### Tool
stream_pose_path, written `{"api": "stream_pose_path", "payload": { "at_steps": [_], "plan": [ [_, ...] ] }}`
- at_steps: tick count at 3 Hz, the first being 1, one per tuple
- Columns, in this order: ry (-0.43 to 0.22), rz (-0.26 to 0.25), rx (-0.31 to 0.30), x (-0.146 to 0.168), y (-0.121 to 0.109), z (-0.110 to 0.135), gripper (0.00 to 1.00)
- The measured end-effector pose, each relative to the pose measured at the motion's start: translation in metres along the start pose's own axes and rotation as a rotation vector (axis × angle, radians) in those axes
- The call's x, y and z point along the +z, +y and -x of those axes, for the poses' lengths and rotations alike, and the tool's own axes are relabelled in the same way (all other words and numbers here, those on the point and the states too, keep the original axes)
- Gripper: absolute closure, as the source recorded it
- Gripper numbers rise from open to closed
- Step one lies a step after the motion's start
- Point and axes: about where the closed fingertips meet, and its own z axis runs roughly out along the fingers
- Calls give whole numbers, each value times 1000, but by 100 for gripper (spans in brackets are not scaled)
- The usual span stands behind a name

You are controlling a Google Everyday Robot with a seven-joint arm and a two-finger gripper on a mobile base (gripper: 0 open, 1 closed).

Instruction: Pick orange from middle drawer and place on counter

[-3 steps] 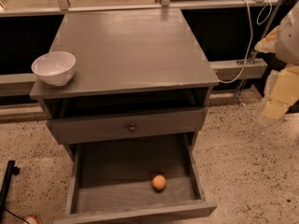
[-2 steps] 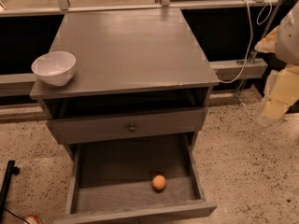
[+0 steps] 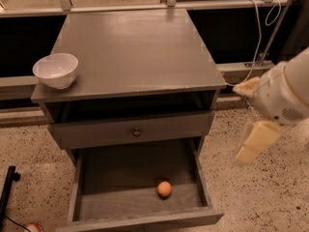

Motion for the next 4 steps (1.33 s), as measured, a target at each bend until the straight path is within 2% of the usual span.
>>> {"api": "stream_pose_path", "payload": {
  "at_steps": [1,2,3,4],
  "plan": [
    [-68,8,0,20,20,1,0],
    [-68,8,0,20,20,1,0],
    [-145,-8,9,42,15,9,0],
    [-361,106,24,142,45,38,0]
  ]
}}
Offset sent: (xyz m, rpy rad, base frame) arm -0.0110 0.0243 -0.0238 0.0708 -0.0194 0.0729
